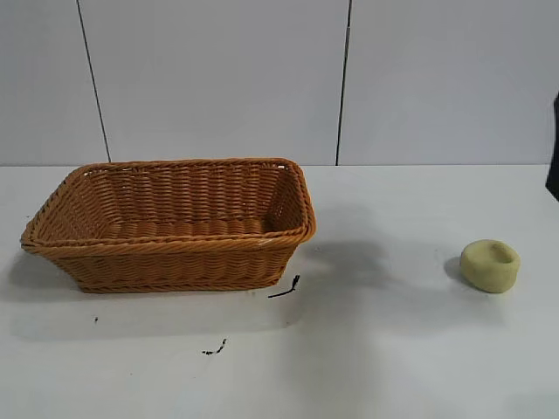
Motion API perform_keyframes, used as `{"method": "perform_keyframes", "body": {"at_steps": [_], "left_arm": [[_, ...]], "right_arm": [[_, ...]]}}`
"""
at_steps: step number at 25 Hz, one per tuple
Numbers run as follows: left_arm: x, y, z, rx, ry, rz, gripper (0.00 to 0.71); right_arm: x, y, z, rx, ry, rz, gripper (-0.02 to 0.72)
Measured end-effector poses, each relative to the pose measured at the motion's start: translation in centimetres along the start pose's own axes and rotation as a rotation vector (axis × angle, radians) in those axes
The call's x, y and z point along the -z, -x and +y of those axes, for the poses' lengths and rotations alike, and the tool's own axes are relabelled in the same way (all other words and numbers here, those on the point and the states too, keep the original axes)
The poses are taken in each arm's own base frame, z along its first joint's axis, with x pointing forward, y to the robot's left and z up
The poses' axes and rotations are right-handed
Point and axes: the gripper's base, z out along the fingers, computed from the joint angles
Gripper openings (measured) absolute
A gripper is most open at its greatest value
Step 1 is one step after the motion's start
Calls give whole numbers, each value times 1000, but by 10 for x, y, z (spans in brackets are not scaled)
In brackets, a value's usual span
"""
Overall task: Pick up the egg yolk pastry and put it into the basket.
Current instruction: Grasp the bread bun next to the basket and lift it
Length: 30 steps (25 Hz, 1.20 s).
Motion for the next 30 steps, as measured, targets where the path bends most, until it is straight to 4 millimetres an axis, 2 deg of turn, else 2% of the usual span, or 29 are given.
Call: {"method": "perform_keyframes", "body": {"at_steps": [6,11,15,19,30], "left_arm": [[0,0,0,0,0,0,695],[0,0,0,0,0,0,695],[0,0,0,0,0,0,695],[0,0,0,0,0,0,695],[0,0,0,0,0,0,695]], "right_arm": [[-43,26,-1,1,0,45,689],[-84,32,-1,-1,0,83,689],[-106,32,-2,-2,-1,97,689],[-120,32,-2,-3,0,100,689],[-138,29,-2,8,1,142,689]]}}
